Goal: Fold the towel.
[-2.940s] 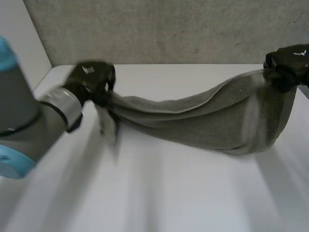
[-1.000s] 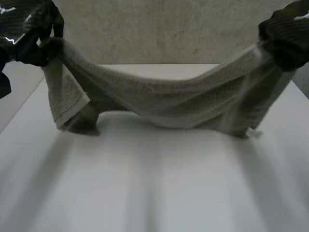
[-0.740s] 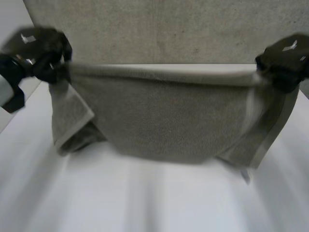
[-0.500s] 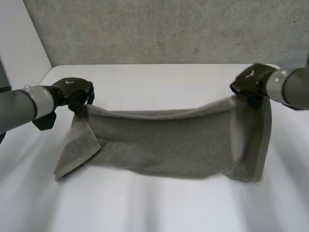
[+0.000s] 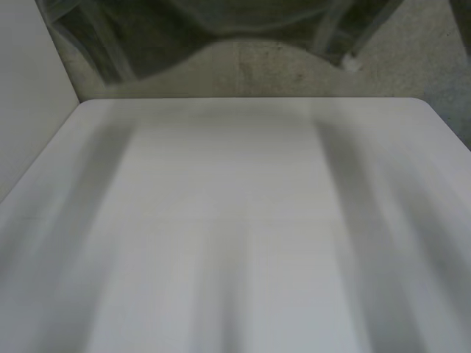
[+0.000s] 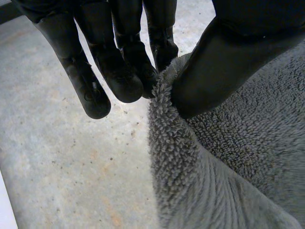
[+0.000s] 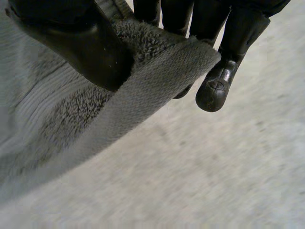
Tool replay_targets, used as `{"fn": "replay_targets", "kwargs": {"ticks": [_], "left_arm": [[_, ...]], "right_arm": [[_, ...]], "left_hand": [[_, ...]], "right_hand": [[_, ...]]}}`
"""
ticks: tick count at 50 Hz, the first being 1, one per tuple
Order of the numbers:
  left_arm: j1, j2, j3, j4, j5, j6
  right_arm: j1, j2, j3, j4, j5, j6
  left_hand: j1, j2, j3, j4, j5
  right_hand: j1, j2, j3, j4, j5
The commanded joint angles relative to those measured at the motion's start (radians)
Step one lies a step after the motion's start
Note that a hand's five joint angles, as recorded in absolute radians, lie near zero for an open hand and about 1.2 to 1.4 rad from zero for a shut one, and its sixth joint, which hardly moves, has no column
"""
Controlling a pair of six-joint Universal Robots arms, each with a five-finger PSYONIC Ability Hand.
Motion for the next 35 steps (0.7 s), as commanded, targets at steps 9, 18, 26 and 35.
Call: {"fn": "replay_targets", "kwargs": {"ticks": [9, 18, 26, 35], "left_arm": [[0.085, -0.010, -0.627, 0.016, 0.234, 0.031], [0.112, -0.046, -0.937, 0.133, 0.280, 0.227], [0.111, -0.048, -1.073, 0.139, 0.280, 0.453], [0.109, 0.012, -1.111, 0.132, 0.268, 0.476]], "right_arm": [[-0.056, -0.028, 0.473, 0.210, -0.269, -0.014], [-0.083, -0.071, 0.868, 0.175, -0.329, -0.131], [-0.112, -0.169, 1.112, 0.150, -0.335, -0.226], [-0.168, -0.376, 1.243, 0.087, -0.351, -0.207]], "left_hand": [[0.059, 0.012, 0.008, 0.007, 0.026], [0.059, 0.012, 0.008, 0.007, 0.026], [0.059, 0.012, 0.008, 0.007, 0.026], [0.059, 0.012, 0.008, 0.007, 0.026]], "right_hand": [[0.082, 0.065, 0.052, 0.061, 0.052], [0.082, 0.065, 0.052, 0.061, 0.052], [0.082, 0.065, 0.052, 0.061, 0.052], [0.082, 0.065, 0.052, 0.061, 0.052]]}}
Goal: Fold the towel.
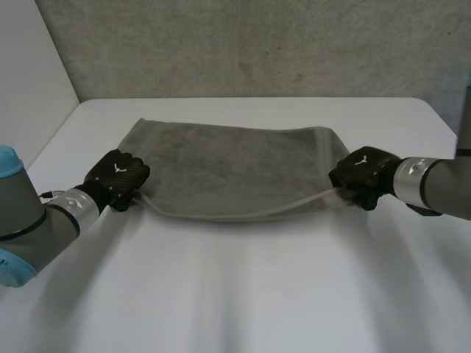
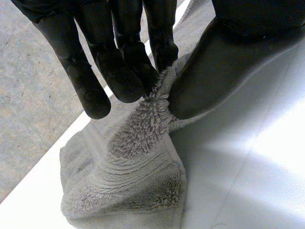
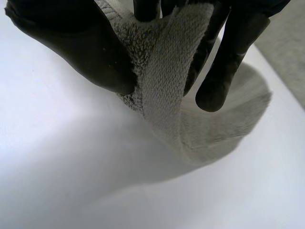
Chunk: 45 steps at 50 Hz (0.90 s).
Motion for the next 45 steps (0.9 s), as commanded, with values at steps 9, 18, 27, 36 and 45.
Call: {"fn": "replay_targets", "kwargs": {"ticks": [9, 18, 27, 36, 45], "left_arm": [[0.003, 0.049, -0.083, 0.018, -0.011, 0.017], [-0.004, 0.016, -0.066, 0.100, -0.077, -0.001], [-0.040, -0.026, -0.048, 0.200, -0.099, -0.012], [-0.043, -0.060, 0.004, 0.206, -0.102, -0.167], [-0.037, -0.072, 0.007, 0.186, -0.109, -0.178]], "right_arm": [[-0.111, -0.245, 0.156, -0.033, -0.023, 0.028], [-0.132, -0.243, 0.217, -0.041, -0.025, 0.027], [-0.136, -0.237, 0.270, -0.054, -0.068, 0.027], [-0.159, -0.237, 0.273, -0.084, -0.065, 0.030], [-0.210, -0.231, 0.257, -0.191, -0.036, 0.191]], "left_hand": [[0.059, 0.012, 0.008, 0.007, 0.026], [-0.216, -0.263, -0.268, -0.269, -0.250], [-0.636, -0.683, -0.688, -0.688, -0.669], [-0.671, -0.718, -0.723, -0.724, -0.705], [-0.660, -0.707, -0.711, -0.712, -0.693]], "right_hand": [[0.082, 0.065, 0.052, 0.061, 0.052], [0.082, 0.065, 0.052, 0.061, 0.052], [0.082, 0.065, 0.052, 0.061, 0.052], [0.082, 0.065, 0.052, 0.061, 0.052], [0.082, 0.065, 0.052, 0.061, 0.052]]}}
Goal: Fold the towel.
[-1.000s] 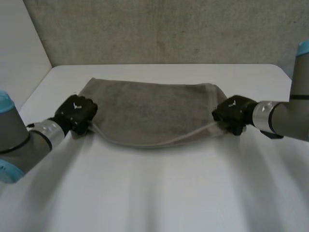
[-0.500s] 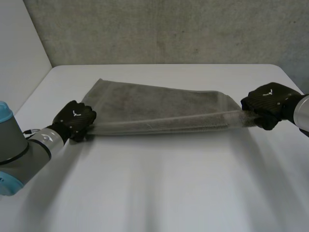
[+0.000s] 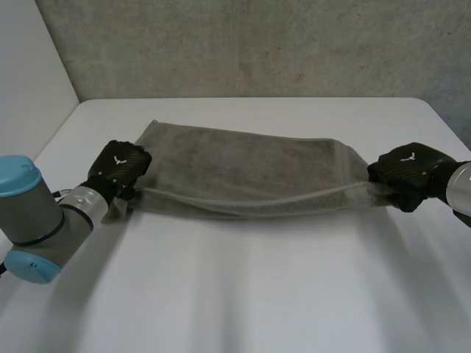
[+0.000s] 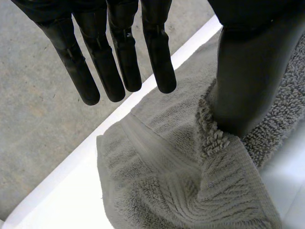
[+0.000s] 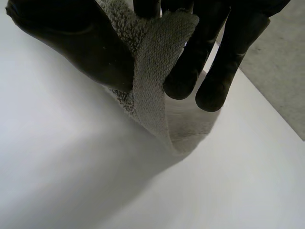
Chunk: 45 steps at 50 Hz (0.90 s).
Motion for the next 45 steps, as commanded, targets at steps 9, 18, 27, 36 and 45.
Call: {"fn": "replay_targets", "kwargs": {"ticks": [9, 18, 27, 36, 45], "left_arm": [[0.021, 0.003, -0.010, -0.074, -0.019, -0.012], [0.023, -0.001, -0.012, -0.104, -0.019, -0.005], [0.023, -0.006, -0.016, -0.138, -0.021, 0.080], [0.032, 0.044, -0.016, -0.253, -0.019, 0.090], [0.093, 0.236, -0.044, -0.348, -0.012, 0.078]], "right_arm": [[-0.042, 0.006, -0.012, -0.155, 0.165, 0.141], [-0.038, 0.023, 0.000, -0.161, 0.185, 0.143], [-0.036, 0.037, 0.003, -0.161, 0.185, 0.144], [-0.039, 0.033, 0.010, -0.155, 0.157, 0.147], [-0.050, -0.023, -0.012, -0.129, 0.108, 0.141]], "left_hand": [[0.020, 0.019, 0.018, 0.019, 0.021], [0.085, 0.084, 0.083, 0.083, 0.086], [0.413, 0.411, 0.411, 0.411, 0.413], [0.724, 0.723, 0.723, 0.723, 0.725], [0.724, 0.723, 0.723, 0.723, 0.725]], "right_hand": [[0.082, 0.065, 0.048, 0.061, 0.047], [0.082, 0.065, 0.048, 0.061, 0.047], [0.082, 0.065, 0.048, 0.061, 0.047], [0.082, 0.065, 0.048, 0.061, 0.047], [0.082, 0.065, 0.048, 0.061, 0.047]]}}
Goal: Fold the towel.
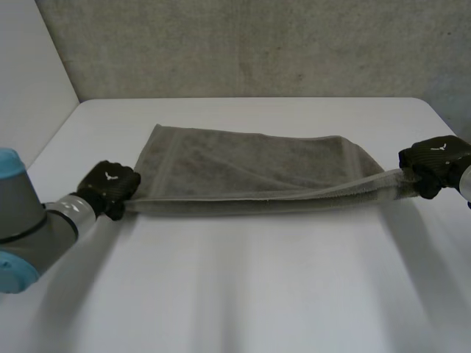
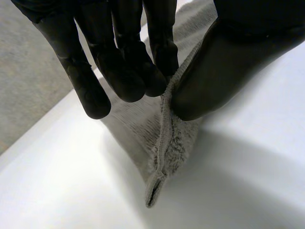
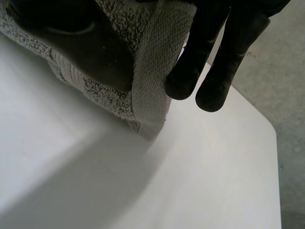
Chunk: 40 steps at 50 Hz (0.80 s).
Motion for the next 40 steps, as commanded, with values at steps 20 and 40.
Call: {"fn": "replay_targets", "kwargs": {"ticks": [20, 40], "left_arm": [[0.228, 0.670, -0.154, -0.218, 0.206, -0.167], [0.223, 0.293, -0.017, -0.213, 0.266, -0.217]], "right_arm": [[-0.199, -0.223, -0.077, 0.458, -0.303, -0.317], [-0.111, 0.131, -0.326, 0.478, -0.243, -0.332]], "left_hand": [[0.056, 0.010, 0.011, 0.007, 0.030], [0.056, 0.010, 0.011, 0.007, 0.030]], "right_hand": [[0.082, 0.065, 0.048, 0.061, 0.047], [0.082, 0.065, 0.048, 0.061, 0.047]]}}
